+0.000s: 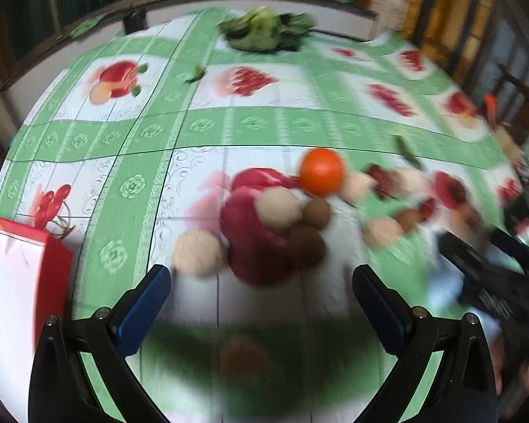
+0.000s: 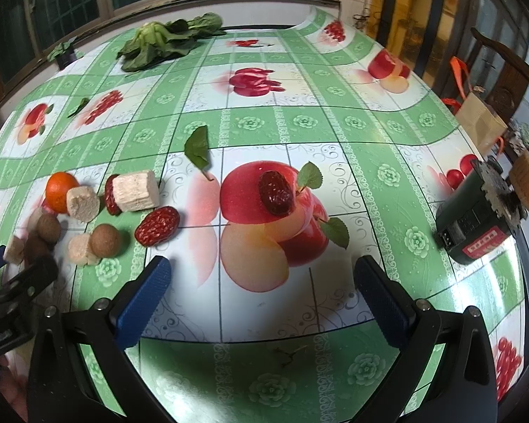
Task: Organize fruits
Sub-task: 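Reach to the orange and close the left gripper around it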
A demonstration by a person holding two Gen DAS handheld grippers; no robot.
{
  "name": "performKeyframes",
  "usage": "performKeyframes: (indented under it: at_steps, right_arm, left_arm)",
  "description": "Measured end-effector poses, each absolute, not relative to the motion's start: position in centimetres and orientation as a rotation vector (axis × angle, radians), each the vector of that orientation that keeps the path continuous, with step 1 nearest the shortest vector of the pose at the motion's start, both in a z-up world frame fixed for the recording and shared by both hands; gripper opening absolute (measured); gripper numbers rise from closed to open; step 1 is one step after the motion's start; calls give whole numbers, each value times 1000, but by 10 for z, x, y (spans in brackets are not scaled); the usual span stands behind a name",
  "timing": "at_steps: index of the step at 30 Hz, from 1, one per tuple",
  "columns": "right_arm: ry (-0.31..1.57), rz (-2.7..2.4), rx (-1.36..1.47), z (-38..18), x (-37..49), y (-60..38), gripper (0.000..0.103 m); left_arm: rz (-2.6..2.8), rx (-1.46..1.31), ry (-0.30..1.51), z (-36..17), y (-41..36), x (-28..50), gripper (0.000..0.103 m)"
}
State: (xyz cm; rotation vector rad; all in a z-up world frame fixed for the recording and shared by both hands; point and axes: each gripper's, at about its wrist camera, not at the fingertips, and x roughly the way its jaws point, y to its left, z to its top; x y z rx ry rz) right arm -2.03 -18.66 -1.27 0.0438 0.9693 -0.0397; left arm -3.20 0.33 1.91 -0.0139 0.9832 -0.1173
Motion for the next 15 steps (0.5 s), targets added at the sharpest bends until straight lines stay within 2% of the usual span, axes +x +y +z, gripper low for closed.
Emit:
performKeyframes:
  at_steps: [5,9,15]
  right_arm:
    - [943,-43,107,-6,-23,-198,103]
    - [833,-97,132,12,-32,-213,103]
    - [662,-138,240,39,-52,-255,103]
  left_arm:
    - [-323,172,842,56,-11,-113,103]
    - [-470,240,792,56,-25,-166,103]
    - [-491,280,868,37,-57,-173,103]
